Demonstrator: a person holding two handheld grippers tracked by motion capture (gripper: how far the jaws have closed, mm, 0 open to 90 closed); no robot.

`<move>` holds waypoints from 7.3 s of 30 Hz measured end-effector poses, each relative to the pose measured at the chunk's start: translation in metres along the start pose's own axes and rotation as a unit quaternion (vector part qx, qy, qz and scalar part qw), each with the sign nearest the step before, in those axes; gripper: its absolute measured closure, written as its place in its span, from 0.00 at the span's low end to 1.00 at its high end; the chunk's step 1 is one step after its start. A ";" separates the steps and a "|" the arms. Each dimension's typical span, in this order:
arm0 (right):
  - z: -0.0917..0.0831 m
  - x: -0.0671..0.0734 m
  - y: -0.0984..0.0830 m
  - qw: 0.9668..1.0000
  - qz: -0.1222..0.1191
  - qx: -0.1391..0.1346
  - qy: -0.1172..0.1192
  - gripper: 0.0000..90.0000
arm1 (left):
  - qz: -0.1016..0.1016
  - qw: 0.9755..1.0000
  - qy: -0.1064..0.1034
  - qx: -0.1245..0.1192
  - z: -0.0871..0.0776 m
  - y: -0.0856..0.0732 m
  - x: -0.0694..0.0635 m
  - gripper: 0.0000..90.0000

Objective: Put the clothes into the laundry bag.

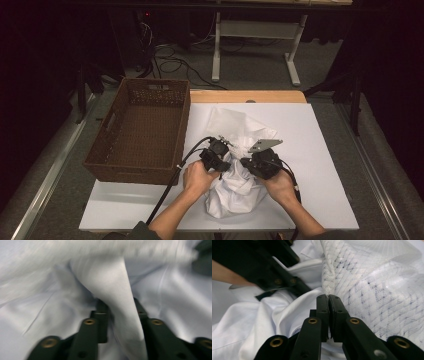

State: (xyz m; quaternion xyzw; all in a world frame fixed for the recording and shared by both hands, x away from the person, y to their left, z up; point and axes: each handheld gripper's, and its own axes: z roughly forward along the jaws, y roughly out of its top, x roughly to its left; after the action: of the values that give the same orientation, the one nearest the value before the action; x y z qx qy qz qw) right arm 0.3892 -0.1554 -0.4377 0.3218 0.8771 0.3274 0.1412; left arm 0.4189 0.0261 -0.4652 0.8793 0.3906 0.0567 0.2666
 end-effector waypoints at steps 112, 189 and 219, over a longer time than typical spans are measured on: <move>0.050 -0.004 0.015 0.984 -0.056 0.111 -0.128 1.00 | -0.055 0.998 0.003 -0.041 -0.046 0.008 0.032 0.97; 0.028 0.042 0.033 0.997 -0.034 0.047 -0.051 0.90 | -0.035 0.999 0.023 -0.017 -0.046 0.004 0.029 0.96; -0.015 0.042 0.026 0.997 -0.052 -0.008 -0.053 0.56 | -0.040 0.999 0.026 -0.008 -0.045 0.002 0.030 0.96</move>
State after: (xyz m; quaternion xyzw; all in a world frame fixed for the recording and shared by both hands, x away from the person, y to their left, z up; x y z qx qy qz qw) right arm 0.3632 -0.1195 -0.4109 0.2918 0.8813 0.3092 0.2064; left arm 0.4272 0.0652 -0.4293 0.8591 0.4315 0.0717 0.2657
